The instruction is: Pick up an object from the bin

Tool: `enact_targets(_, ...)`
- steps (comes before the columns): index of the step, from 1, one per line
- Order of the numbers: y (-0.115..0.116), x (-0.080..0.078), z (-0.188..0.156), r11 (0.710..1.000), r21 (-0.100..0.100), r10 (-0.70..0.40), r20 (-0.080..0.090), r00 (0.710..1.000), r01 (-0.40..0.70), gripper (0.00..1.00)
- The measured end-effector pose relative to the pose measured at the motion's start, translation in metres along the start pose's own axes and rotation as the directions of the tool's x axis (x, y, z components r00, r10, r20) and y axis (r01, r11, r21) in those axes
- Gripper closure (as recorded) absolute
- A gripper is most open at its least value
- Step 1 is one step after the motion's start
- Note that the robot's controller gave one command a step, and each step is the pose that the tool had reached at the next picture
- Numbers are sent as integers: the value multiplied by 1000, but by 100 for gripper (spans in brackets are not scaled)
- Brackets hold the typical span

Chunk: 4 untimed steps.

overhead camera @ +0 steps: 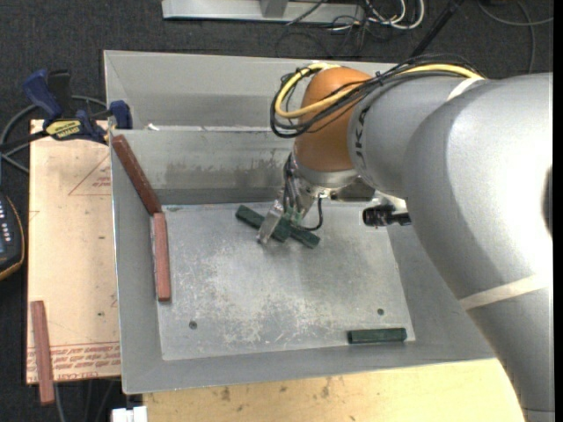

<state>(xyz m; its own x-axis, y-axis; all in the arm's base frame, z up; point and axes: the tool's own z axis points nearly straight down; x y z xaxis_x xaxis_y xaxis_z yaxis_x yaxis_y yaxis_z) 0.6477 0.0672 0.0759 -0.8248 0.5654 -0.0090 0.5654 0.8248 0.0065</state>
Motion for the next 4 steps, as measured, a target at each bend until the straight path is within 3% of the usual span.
enact_targets(1,2,-4,-138,999,-1,-45,0,999,45,100)
enact_targets(2,-85,-25,-110,984,8,-179,-10,984,179,100)
enact_targets(3,-130,-49,-92,1000,7,-25,-9,1000,25,100)
enact_targets(4,-128,-49,-92,1000,6,-28,-8,1000,28,0)
